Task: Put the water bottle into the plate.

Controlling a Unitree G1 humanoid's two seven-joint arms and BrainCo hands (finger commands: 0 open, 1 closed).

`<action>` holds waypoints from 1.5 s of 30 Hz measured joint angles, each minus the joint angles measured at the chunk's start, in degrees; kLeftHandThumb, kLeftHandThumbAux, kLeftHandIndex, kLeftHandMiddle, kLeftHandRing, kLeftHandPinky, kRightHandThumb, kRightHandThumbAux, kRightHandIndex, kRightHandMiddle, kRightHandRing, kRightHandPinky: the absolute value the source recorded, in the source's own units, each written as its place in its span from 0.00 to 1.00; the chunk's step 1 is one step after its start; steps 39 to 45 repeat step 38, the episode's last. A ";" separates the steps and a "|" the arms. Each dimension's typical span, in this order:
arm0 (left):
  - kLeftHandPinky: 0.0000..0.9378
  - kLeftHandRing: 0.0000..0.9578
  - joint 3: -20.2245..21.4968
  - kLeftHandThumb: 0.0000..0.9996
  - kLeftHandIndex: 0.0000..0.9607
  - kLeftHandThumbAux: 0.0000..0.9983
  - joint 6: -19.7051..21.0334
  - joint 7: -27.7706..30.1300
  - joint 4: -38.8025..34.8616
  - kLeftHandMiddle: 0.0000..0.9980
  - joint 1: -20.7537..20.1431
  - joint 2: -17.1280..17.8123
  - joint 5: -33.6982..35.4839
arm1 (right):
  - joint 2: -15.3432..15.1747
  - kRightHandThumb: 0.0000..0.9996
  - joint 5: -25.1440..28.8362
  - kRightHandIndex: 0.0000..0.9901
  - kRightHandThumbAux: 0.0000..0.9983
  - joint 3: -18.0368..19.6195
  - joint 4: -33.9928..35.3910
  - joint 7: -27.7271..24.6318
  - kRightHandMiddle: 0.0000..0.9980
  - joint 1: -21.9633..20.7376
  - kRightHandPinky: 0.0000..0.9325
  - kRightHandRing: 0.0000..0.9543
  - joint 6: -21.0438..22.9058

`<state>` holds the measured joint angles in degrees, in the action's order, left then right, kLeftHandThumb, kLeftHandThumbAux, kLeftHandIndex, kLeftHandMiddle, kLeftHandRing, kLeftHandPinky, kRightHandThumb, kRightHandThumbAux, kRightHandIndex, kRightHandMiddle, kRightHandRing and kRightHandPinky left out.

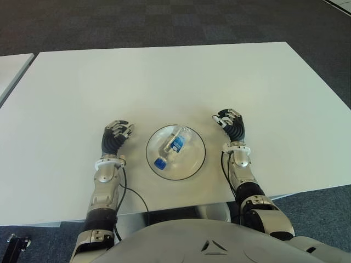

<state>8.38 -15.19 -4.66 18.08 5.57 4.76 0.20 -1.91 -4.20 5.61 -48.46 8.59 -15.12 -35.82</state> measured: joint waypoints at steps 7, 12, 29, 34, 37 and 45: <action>0.63 0.63 0.01 0.71 0.45 0.71 0.00 0.00 0.00 0.62 -0.01 0.00 0.41 | 0.32 0.85 0.03 0.44 0.68 0.03 0.53 0.22 0.62 0.02 0.93 0.89 1.16; 0.61 0.63 -0.03 0.71 0.45 0.71 -0.01 -0.01 0.08 0.63 -0.12 0.01 0.27 | 0.57 0.85 0.06 0.44 0.68 0.06 0.89 0.30 0.62 0.04 0.93 0.89 1.74; 0.64 0.65 -0.06 0.71 0.45 0.71 -1.51 -0.01 1.07 0.64 -0.39 0.23 -0.60 | 0.43 0.85 -0.48 0.44 0.68 -1.36 4.62 -0.50 0.62 1.35 0.93 0.90 6.41; 0.67 0.66 0.01 0.71 0.45 0.71 -1.58 0.16 1.29 0.65 -0.45 0.23 -0.23 | -0.05 0.85 -1.01 0.44 0.68 -2.38 7.70 -1.20 0.62 1.96 0.93 0.90 9.79; 0.67 0.67 0.02 0.71 0.45 0.71 -1.80 0.37 1.60 0.66 -0.59 0.24 -0.15 | -0.28 0.85 -1.11 0.44 0.68 -2.80 9.22 -1.30 0.61 2.44 0.93 0.90 11.55; 0.66 0.67 0.03 0.71 0.45 0.71 -1.95 0.40 1.74 0.66 -0.64 0.24 -0.13 | -0.33 0.85 -1.13 0.44 0.68 -2.91 9.65 -1.30 0.61 2.59 0.93 0.90 12.04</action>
